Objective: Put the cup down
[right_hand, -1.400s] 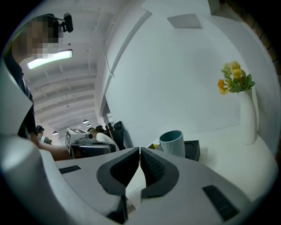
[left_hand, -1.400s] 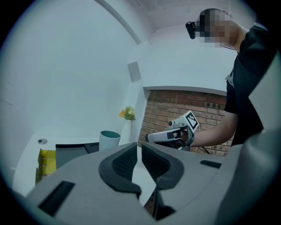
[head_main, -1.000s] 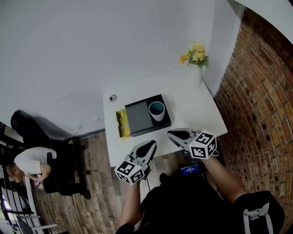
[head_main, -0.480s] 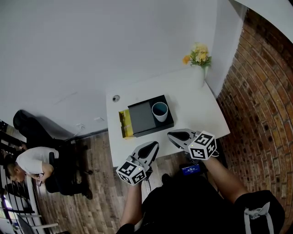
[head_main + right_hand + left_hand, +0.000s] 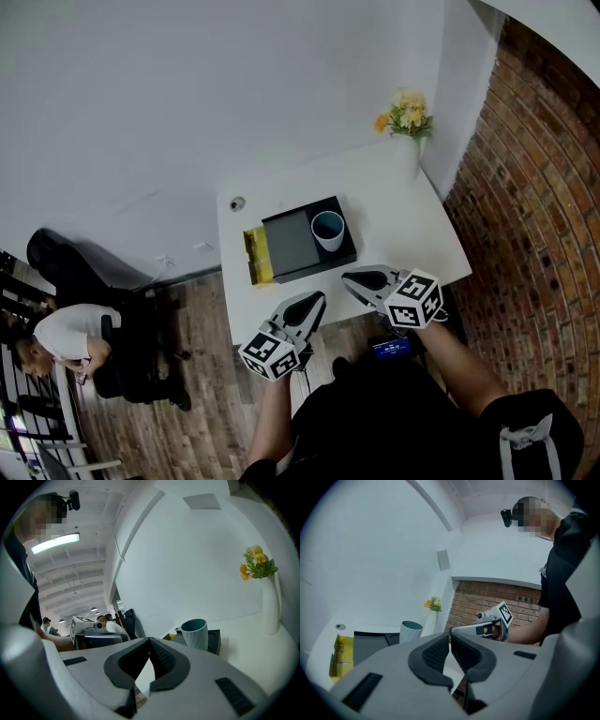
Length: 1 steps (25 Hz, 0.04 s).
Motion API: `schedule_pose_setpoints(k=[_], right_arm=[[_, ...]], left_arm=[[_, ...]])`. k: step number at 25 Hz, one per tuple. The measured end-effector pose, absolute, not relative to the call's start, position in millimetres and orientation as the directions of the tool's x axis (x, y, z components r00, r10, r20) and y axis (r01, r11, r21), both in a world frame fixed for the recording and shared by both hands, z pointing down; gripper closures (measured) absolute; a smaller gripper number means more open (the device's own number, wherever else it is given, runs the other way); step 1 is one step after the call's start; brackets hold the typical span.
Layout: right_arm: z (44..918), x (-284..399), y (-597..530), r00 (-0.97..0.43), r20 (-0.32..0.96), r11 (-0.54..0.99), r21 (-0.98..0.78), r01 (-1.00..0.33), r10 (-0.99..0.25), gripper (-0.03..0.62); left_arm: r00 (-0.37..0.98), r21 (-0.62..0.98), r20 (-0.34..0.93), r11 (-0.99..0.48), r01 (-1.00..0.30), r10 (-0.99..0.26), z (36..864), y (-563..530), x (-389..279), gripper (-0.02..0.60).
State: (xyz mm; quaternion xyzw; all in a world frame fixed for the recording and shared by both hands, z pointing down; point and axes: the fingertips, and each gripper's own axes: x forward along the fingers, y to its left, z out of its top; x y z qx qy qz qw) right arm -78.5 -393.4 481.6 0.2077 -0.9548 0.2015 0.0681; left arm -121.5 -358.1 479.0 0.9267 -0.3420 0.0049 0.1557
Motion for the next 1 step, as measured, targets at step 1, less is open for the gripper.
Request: schedule_pose_setpoints(k=[1], right_arm=[[481.7,-78.7,-393.9,-0.904,0.214,0.833,-0.356,-0.425,-0.369,0.582]], left_arm=[[0.766,0.285,0.116,-0.717,-0.636,-0.632,478.9,-358.4,-122.1,0.559]])
